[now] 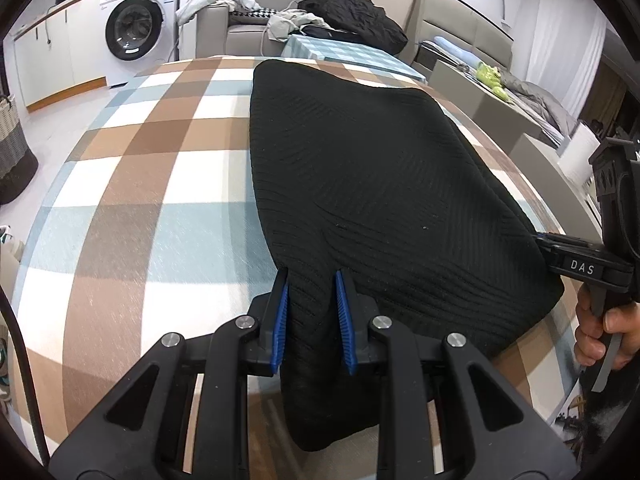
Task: Fold small clothes
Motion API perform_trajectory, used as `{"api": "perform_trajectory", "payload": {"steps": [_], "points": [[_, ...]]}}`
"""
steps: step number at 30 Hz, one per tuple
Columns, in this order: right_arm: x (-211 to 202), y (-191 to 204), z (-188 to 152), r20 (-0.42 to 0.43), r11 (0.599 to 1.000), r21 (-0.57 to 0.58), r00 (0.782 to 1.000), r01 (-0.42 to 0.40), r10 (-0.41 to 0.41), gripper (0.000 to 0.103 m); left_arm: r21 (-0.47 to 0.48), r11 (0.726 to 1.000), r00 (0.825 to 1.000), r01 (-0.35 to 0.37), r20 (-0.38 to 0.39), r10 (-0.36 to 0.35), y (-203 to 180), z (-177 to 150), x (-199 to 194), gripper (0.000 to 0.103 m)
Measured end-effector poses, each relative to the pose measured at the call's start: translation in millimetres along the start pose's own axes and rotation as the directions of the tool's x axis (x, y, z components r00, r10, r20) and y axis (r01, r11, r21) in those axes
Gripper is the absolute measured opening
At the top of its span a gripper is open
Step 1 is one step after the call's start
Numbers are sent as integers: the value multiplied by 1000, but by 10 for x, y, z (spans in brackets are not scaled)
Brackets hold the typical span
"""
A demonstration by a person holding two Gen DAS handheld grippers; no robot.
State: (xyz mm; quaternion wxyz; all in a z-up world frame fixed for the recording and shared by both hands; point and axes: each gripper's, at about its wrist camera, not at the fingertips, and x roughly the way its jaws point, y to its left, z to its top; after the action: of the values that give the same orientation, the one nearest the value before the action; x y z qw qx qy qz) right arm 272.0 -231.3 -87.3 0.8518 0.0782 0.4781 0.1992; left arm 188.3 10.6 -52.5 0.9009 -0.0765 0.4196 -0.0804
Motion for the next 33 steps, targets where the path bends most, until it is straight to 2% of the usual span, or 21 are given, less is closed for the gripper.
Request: {"api": "perform_trajectory", "payload": {"steps": [6,9,11,14,17,18,20,23,26,28,29,30,32,33], "points": [[-82,-42,40,3,1000,23,1000,2,-2,28,-18,1000,1000,10,-1,-10,63,-16,9,19],[-186,-95,-44,-2,999,36,1000,9,-8,21,-26,1000,1000,12,1,-12,68,-46,-6,19],[-242,-157,-93,1,998,55,1000,11,-11,21,-32,999,1000,13,0,-13,69,-62,-17,19],[-341,-211,-146,13,994,102,999,-32,31,22,-36,999,1000,13,-2,-13,74,-70,-34,19],[-432,-233,-147,36,990,123,997,-66,62,33,-45,999,1000,20,-6,-20,90,-106,-78,20],[-477,-228,-151,48,989,124,996,-82,77,46,-52,998,1000,24,-5,-24,101,-119,-96,20],[-566,-189,-149,80,988,104,991,-113,105,50,-60,998,999,35,-7,-35,118,-147,-136,21],[-589,-84,-161,83,990,61,989,-125,120,60,-65,997,999,43,-3,-44,131,-189,-198,24],[-523,-10,-186,68,992,40,991,-121,118,61,-63,997,999,44,10,-43,132,-243,-292,35],[-492,-5,-206,66,992,38,991,-118,115,62,-59,998,999,24,35,-22,124,-287,-380,50],[-489,-5,-226,69,993,39,992,-111,108,63,-53,998,999,17,43,-14,118,-302,-415,63],[-493,-11,-238,78,993,40,991,-110,106,64,-47,999,998,10,58,-7,114,-321,-461,71],[-530,-14,-268,113,993,42,988,-110,105,69,-46,999,996,5,93,0,113,-355,-551,79],[-541,-12,-276,126,993,37,986,-111,106,76,-35,999,993,-4,114,8,103,-377,-603,84]]}}
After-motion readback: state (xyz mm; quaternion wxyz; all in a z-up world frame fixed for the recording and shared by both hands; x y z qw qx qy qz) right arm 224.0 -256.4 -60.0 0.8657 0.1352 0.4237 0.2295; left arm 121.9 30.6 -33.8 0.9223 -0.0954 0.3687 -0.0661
